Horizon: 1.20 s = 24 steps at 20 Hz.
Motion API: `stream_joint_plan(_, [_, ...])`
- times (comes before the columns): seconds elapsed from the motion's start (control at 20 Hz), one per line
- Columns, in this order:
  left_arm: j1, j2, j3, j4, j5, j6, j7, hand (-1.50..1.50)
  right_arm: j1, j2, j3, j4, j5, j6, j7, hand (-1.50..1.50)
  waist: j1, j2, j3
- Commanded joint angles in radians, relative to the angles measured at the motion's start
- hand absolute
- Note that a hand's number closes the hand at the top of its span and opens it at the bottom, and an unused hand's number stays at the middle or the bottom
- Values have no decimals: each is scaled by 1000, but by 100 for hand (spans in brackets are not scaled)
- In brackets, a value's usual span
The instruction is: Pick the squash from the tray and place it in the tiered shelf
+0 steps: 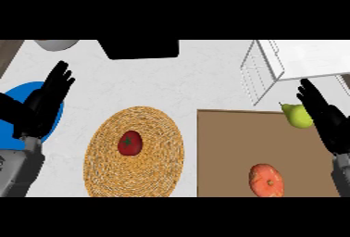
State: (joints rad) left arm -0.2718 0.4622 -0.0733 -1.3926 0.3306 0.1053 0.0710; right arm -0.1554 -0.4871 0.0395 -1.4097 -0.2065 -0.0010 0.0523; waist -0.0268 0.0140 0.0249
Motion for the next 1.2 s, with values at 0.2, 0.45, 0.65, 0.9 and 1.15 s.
stream_joint_plan(0.2, [11,11,-42,-37,-51,-8,-13,0,-161,147,48,-170,-326,372,-209,150,88,-28,-14])
stream_joint_plan(0.45, [119,-15,-68,-174,-57,28,42,0,-49,-134,13,-7,-161,553,-260,-150,43,-17,-23])
stream_joint_plan(0.65, [162,-25,-68,-179,-66,24,-1,0,-18,-179,78,-3,-167,802,-396,-150,39,-15,-23])
stream_joint_plan(0.9, [230,8,-42,-266,-61,-3,27,0,1,-265,8,31,-67,935,-579,-150,38,-16,-23])
stream_joint_plan(1.15, [215,-17,-46,-265,-96,18,26,0,31,-353,-26,-86,44,884,-624,-150,26,-17,-24])
